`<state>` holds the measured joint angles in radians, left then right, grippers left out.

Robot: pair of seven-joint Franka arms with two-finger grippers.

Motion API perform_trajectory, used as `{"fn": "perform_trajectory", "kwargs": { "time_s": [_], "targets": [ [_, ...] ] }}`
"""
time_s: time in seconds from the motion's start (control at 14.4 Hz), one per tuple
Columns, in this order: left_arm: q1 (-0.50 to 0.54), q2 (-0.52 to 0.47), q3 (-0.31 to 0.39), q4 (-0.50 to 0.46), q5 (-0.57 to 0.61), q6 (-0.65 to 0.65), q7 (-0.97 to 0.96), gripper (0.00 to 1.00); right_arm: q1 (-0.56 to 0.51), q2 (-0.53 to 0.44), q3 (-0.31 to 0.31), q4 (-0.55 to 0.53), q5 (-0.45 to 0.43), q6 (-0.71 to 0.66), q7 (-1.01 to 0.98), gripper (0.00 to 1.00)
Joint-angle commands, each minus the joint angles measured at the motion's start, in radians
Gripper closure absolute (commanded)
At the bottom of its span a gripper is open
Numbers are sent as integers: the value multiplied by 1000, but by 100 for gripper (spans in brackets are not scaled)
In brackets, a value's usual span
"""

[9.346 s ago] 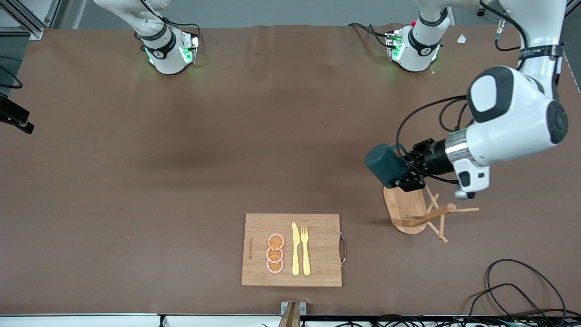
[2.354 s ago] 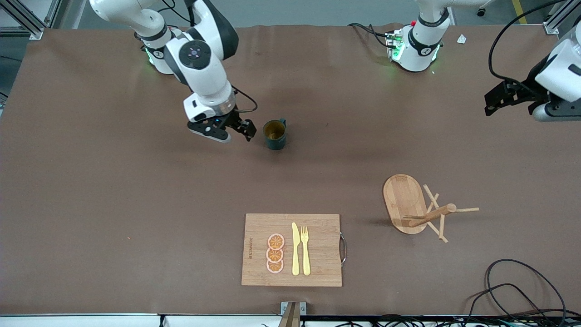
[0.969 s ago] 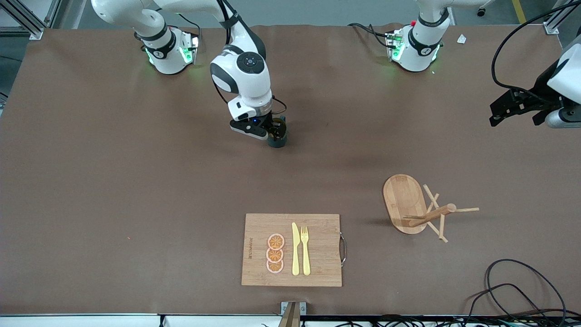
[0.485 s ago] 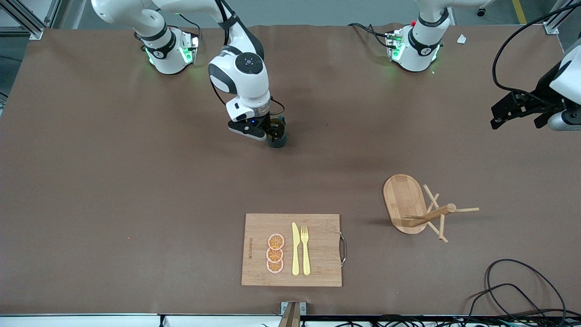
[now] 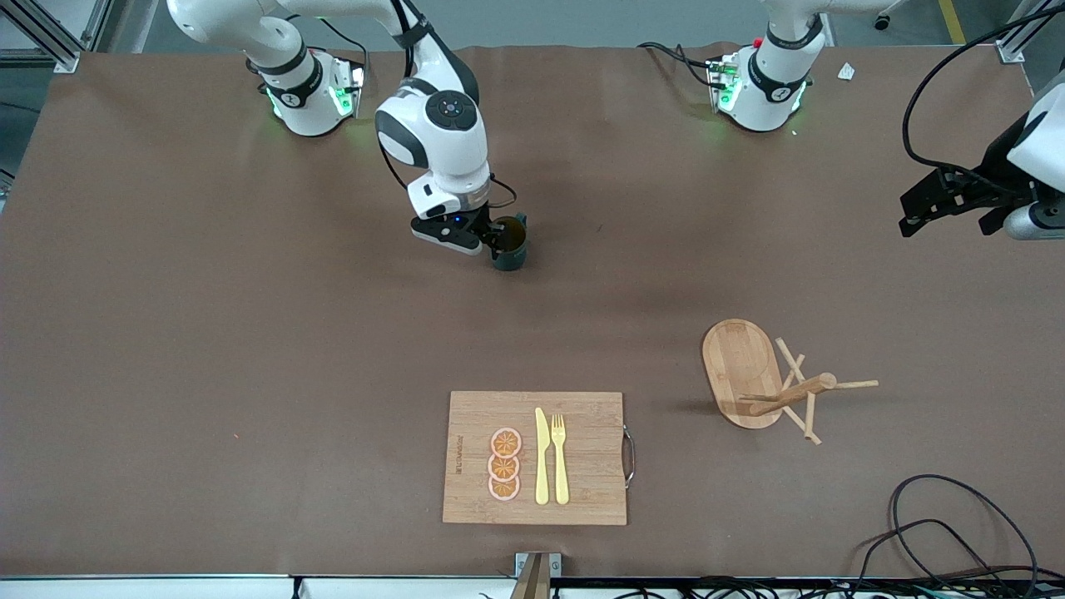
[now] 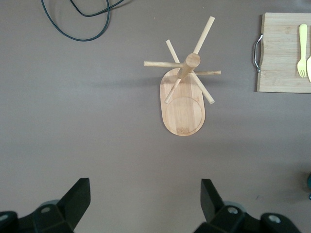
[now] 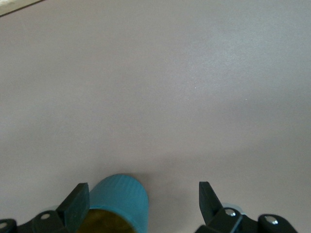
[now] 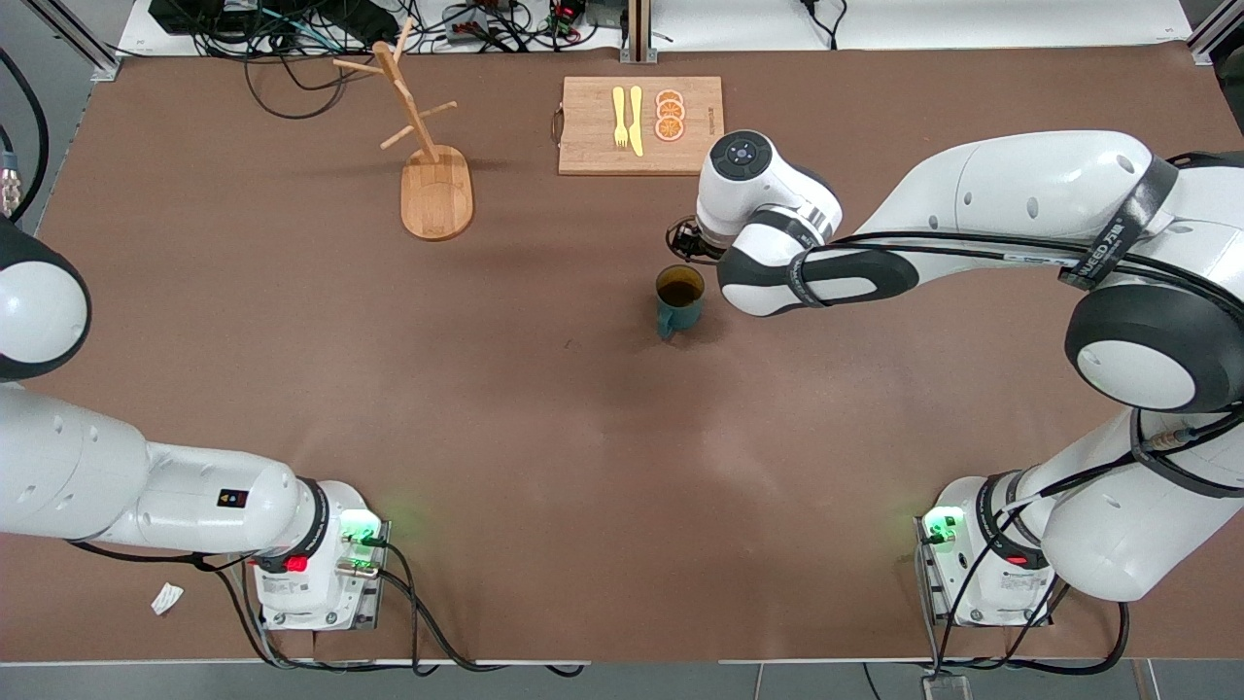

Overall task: Transfer cup from left to right arm and place
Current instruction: 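Close the right gripper on the teal mug's rim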

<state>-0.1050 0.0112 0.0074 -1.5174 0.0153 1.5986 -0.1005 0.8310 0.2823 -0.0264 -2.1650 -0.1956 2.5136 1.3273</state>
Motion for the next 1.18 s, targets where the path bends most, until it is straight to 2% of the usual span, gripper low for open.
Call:
{"fn": "perform_trajectory", "kwargs": {
  "time_s": [0.0,0.48,0.76,1.11],
  "targets": [
    [1,12,5,25,-14,-14,-4,0,6,-38,5,-53,-25,2,21,1],
    [2,19,5,25,-11,-14,-4,0,45,-29,6,-59,-27,7,30,1],
    [1,19,5,25,-11,-14,-4,0,17,-89,5,-59,-25,-73,-25,1],
    [1,19,5,25,-11,-14,-4,0,59,-88,8,-58,-19,-85,1,1]
  ]
}}
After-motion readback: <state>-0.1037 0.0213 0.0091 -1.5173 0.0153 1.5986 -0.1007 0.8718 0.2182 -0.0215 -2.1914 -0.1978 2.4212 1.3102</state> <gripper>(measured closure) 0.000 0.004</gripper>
